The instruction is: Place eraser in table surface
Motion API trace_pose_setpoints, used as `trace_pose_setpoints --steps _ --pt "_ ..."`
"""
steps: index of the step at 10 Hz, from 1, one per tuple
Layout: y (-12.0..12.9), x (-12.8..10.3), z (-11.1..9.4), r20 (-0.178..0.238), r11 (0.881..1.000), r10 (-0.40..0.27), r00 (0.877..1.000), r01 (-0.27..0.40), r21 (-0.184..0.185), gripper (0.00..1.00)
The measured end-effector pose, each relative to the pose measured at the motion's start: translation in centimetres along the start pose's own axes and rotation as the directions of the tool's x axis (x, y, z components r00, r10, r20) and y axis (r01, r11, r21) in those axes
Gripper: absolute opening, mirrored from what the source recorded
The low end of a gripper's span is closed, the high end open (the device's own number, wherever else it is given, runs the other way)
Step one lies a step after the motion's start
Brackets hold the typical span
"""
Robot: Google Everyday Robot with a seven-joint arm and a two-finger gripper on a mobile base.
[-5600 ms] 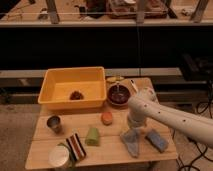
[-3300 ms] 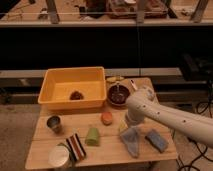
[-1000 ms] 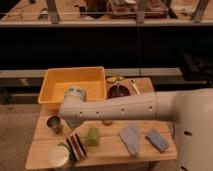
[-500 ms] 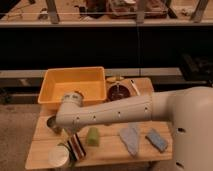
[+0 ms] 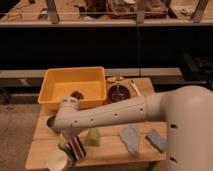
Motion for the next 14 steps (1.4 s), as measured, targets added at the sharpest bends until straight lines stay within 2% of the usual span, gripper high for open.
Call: trace_pose_setpoints --steps 7,10,11,14 --pt "0.0 0.3 1.9 0.003 1.000 0.023 1.000 -0.023 0.021 0.78" --pt "0.6 0.2 2.6 0.008 0.999 0.033 0.999 -0.033 0.031 0.52" --pt "0.9 0.1 2.9 0.011 0.999 0.038 0.999 -0.038 0.031 0.47" --pt "1.5 -0.2 3.4 0.037 0.998 0.055 0.998 -0.056 0.031 0.46"
